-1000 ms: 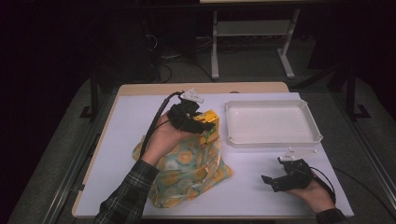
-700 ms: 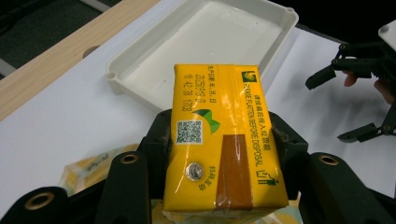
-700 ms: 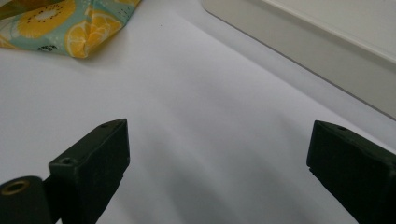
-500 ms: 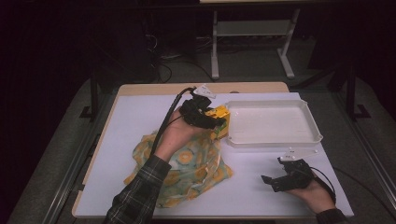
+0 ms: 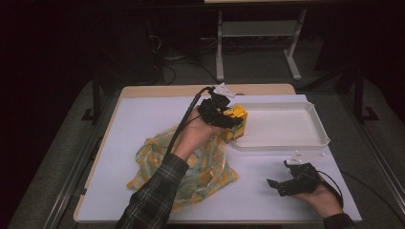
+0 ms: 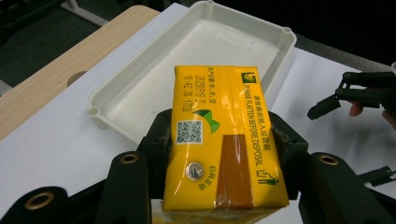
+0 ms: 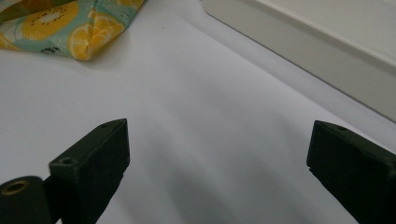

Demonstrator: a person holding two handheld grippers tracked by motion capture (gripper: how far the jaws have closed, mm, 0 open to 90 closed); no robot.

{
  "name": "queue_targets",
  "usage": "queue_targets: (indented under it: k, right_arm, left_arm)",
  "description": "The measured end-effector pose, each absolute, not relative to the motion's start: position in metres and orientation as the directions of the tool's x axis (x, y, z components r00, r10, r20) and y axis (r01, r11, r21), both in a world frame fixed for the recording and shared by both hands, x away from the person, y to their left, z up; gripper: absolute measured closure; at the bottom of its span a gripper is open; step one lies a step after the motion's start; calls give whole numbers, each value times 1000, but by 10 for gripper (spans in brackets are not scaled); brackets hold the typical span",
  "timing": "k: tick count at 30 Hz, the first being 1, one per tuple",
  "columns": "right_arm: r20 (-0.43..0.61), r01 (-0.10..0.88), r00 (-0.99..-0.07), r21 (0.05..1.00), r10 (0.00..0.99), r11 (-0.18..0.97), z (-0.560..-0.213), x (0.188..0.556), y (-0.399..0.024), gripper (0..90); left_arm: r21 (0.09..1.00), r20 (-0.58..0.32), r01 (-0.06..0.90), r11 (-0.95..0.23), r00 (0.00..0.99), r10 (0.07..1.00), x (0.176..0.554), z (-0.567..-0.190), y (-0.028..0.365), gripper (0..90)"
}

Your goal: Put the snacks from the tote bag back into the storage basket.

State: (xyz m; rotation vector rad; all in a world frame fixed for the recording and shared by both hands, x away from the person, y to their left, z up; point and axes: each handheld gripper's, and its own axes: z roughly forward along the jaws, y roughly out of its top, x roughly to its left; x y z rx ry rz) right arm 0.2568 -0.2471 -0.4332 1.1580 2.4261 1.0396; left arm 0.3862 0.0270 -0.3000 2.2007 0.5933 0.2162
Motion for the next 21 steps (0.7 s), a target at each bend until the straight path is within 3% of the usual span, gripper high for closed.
queue_targets:
  k: [21]
  right_arm:
    - [85,578,-650,701,755,419,-433,257,-246,54]
  left_arm:
    - [774,-64,358,-522,865,498,407,-328,-6,514]
